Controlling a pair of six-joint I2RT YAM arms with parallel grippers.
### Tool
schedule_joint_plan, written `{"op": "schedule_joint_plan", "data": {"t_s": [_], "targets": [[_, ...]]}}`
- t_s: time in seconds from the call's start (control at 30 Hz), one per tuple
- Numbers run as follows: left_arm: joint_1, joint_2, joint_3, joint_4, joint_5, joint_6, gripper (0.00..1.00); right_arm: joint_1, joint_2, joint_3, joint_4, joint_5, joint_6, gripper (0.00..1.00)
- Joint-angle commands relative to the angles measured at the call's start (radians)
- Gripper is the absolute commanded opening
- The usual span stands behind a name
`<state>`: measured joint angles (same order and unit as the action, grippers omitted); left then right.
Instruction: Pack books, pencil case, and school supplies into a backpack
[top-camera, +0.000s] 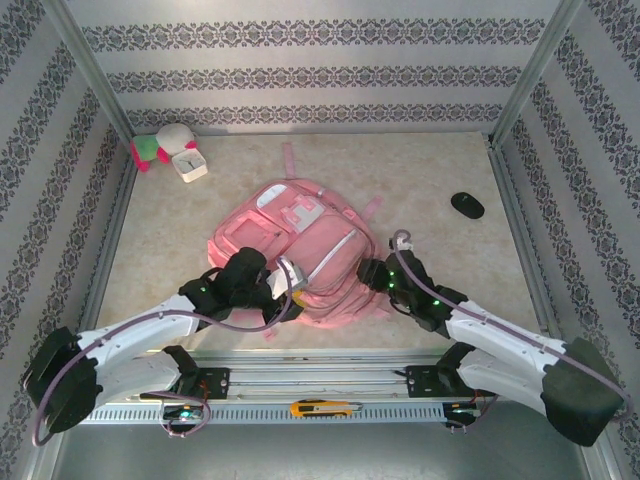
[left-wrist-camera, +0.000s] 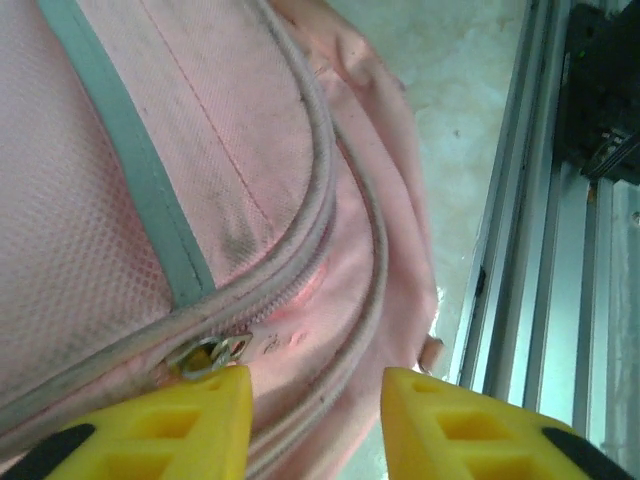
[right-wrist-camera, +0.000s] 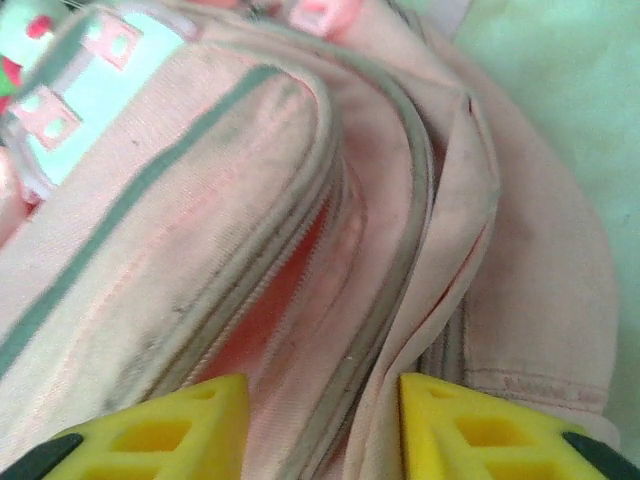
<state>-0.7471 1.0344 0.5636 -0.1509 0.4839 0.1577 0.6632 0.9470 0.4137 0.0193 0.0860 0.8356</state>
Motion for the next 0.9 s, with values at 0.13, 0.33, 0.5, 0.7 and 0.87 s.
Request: {"op": "schedule_joint_plan", "data": {"t_s": [0.13,0.33,0.5,0.7,0.87], "targets": [[0.03,-0.186,0.107,-0.216,-0.083,0.39,0.54,-0.04,-0.207,0.089,-0.216,-0.117,-0.244,0.53],[0.112,-0.127,0.089,-0.242,-0.097,0.802,0.61,0.054,-0.248,0.078,-0.204,-0.191,-0.237,0.53],[0.15,0.03,0.124,-0.195,-0.052,0.95,0.64,0.273,-0.203,0.08,-0.131,-0.087,-0.298,0.52],[0.151,0.149,0.131,-0.117,-0.034,1.008,0.6,0.363,-0.12,0.063,-0.03,-0.068,-0.301,0.51],[0.152,0.188,0.128,-0.046,0.005,0.952,0.43,0.372,-0.109,0.045,0.0,-0.055,-0.32,0.51]]}}
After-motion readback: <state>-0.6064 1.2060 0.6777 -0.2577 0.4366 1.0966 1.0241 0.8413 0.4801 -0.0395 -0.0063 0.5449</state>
